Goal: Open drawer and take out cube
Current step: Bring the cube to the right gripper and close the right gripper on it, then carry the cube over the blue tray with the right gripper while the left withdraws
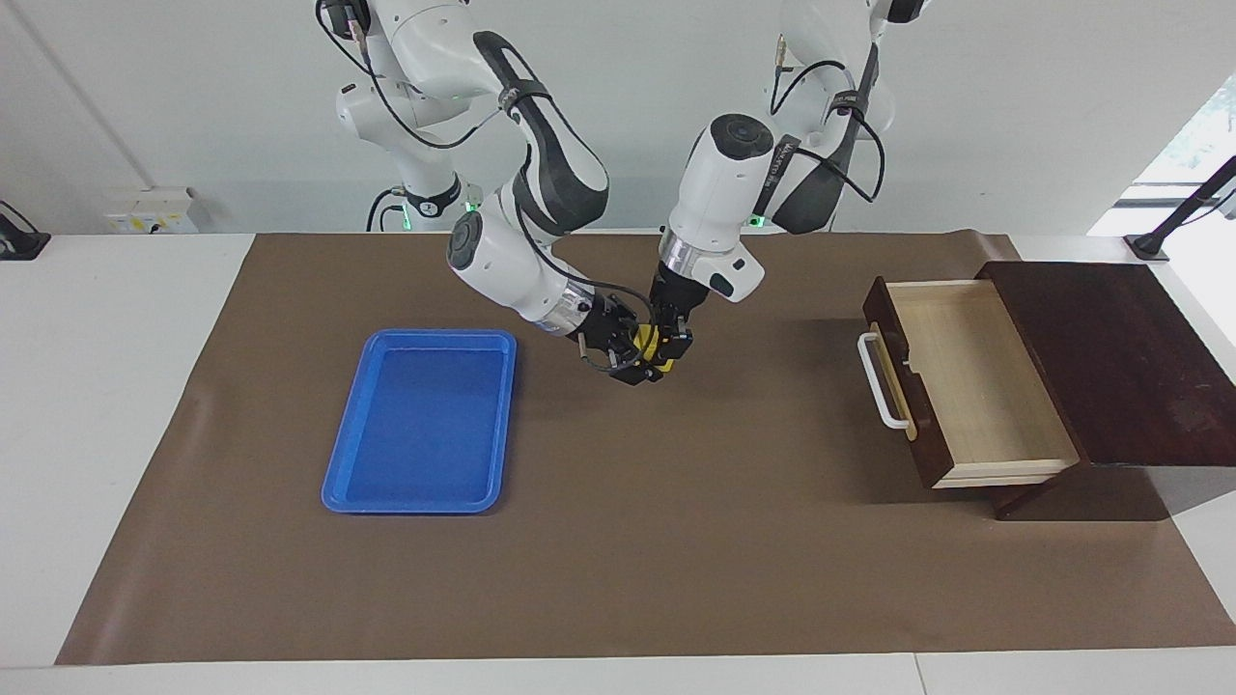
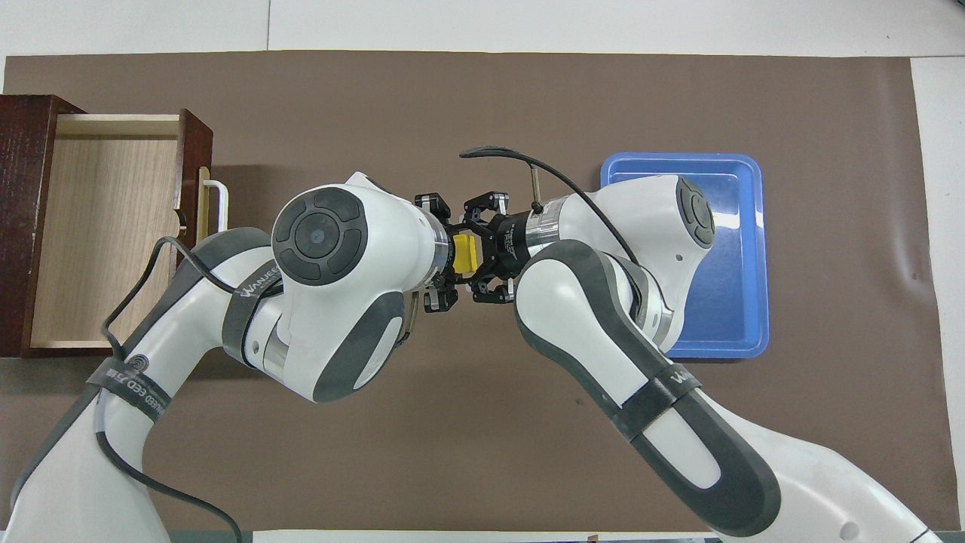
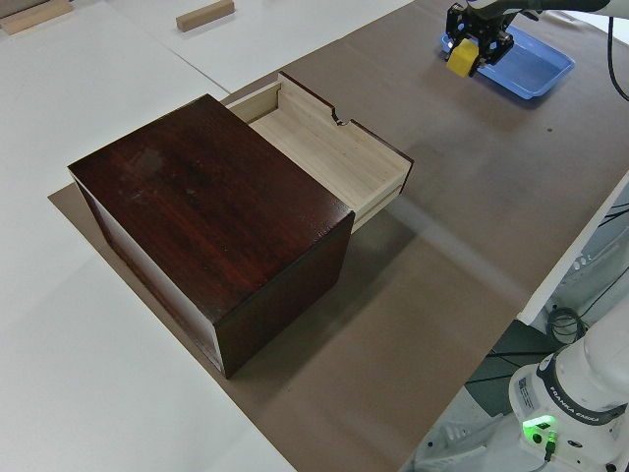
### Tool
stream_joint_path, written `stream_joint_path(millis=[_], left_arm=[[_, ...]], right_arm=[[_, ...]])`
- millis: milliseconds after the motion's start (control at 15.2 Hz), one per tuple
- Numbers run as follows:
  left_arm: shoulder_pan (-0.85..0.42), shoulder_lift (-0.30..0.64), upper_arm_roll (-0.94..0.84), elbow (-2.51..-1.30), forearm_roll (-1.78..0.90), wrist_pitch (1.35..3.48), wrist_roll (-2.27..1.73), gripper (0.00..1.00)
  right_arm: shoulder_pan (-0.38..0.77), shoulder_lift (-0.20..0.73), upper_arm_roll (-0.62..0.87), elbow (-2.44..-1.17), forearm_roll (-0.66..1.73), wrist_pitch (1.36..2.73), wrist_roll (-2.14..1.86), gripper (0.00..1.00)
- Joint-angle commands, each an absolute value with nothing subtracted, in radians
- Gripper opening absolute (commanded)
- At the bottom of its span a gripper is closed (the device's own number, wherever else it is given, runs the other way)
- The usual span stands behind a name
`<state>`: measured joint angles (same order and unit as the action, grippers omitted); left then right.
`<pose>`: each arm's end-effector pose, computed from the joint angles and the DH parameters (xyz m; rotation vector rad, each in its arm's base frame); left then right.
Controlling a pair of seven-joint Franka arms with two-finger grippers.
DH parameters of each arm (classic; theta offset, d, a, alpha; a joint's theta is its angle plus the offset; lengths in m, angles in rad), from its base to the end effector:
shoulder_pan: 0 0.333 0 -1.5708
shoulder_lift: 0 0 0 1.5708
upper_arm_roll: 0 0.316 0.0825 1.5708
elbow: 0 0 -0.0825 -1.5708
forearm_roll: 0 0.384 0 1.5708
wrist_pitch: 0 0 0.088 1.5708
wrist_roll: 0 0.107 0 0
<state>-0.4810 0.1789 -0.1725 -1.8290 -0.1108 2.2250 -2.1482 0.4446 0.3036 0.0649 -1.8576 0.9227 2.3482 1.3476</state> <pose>0.5006 -0.3808 0.4578 2.0646 2.0396 -0.1259 0.5612 0.3235 0.3813 -1.8678 1.6646 0.6290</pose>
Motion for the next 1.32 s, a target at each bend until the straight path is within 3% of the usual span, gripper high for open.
stream_joint_path(millis=[0, 197, 263, 329, 395, 855, 1250], left_arm=[[-0.495, 0.141, -0.158, -1.873, -0.129, 2.241, -2.135, 0.06], [-0.495, 0.141, -0.158, -1.873, -0.129, 2.240, -2.135, 0.07], [-0.494, 0.141, -0.156, -1.873, -0.129, 2.238, -2.135, 0.16], [-0.495, 0.143, -0.156, -1.870, -0.129, 2.238, -2.126, 0.48], [-0.492, 0.143, -0.156, -1.867, -0.129, 2.229, -2.105, 0.99], [-0.371, 0.141, -0.147, -1.772, -0.121, 2.019, -1.924, 1.00], [-0.157, 0.147, -0.140, -1.804, -0.002, 2.008, -1.924, 1.00]], right_arm=[[0.443, 0.310, 0.064, -1.841, 0.943, 2.361, 1.355, 0.00], [0.437, 0.310, 0.064, -1.832, 0.945, 2.359, 1.355, 0.00], [0.434, 0.310, 0.064, -1.829, 0.945, 2.356, 1.355, 0.00], [0.430, 0.311, 0.064, -1.827, 0.946, 2.356, 1.355, 0.00], [0.430, 0.311, 0.064, -1.827, 0.946, 2.355, 1.355, 0.00], [0.416, 0.313, 0.060, -1.815, 0.950, 2.339, 1.356, 0.00], [0.106, 0.311, 0.055, -1.783, 0.936, 2.131, 1.267, 0.00]])
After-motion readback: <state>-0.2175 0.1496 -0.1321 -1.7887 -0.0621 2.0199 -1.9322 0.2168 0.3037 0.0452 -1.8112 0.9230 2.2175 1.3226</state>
